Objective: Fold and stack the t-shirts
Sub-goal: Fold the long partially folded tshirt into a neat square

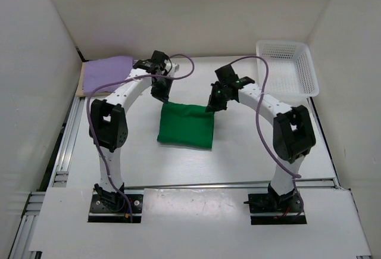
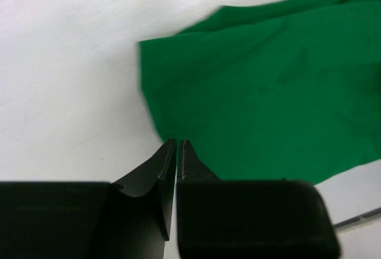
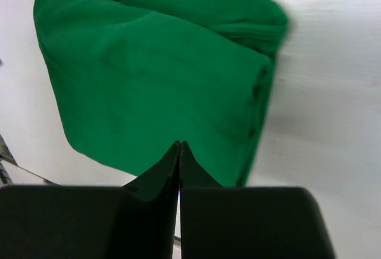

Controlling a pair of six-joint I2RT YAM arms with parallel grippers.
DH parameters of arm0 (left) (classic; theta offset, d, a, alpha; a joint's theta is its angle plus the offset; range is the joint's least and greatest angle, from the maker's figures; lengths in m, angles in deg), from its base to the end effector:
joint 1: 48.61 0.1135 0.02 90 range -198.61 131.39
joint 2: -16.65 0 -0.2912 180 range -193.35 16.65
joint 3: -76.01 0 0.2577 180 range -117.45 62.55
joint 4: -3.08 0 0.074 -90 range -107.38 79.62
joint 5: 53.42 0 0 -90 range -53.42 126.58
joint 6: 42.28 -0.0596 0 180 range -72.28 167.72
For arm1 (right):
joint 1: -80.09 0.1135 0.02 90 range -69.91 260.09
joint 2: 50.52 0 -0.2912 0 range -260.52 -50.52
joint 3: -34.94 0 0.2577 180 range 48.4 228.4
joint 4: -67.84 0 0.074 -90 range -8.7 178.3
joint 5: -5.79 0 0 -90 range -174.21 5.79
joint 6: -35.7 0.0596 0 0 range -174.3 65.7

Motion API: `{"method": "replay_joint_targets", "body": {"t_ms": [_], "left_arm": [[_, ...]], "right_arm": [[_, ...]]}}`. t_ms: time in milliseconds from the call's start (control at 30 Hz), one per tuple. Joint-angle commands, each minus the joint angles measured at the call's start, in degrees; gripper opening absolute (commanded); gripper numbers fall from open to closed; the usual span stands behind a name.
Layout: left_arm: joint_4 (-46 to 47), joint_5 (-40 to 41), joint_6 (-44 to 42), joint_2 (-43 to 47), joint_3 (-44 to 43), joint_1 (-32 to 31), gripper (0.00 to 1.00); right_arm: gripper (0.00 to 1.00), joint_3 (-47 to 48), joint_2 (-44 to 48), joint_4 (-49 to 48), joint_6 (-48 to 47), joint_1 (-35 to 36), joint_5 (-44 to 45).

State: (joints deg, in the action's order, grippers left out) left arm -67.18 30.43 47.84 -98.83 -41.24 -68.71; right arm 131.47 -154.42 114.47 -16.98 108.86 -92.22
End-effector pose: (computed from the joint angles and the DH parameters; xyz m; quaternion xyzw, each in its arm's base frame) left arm 0.4220 -0.1612 0.2604 0.1800 0.9644 -0.0846 0.1742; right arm 0.3674 0.2112 0.2555 0.0492 0.9477 0.2238 0.2222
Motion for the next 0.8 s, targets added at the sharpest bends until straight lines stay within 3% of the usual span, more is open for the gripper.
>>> {"method": "replay_joint_targets", "body": {"t_ms": [0, 167, 533, 700, 767], "left_arm": [[-0.9, -1.9, -0.1, -3.0, -1.5, -0.9, 0.17], [1.3, 1.8, -0.1, -8.5, -4.1, -0.9, 0.17], [3.7, 2.5, -0.1, -12.2, -7.7, -0.9, 0.34], [3.7, 3.1, -0.1, -12.8, -9.5, -0.9, 0.57], [3.7, 3.1, -0.1, -12.2, -10.0, -0.9, 0.61]], "right_arm": [[0.0, 3.2, -5.3, -2.7, 5.5, 0.4, -4.1], [0.0, 9.5, -13.2, -2.0, 7.8, 1.7, -2.3], [0.0, 16.0, -20.9, -2.0, 11.3, -5.2, 3.4], [0.0, 17.7, -22.7, -2.0, 10.8, -6.5, 4.0], [0.0, 18.4, -22.7, -1.4, 9.6, -7.0, 4.0]]}}
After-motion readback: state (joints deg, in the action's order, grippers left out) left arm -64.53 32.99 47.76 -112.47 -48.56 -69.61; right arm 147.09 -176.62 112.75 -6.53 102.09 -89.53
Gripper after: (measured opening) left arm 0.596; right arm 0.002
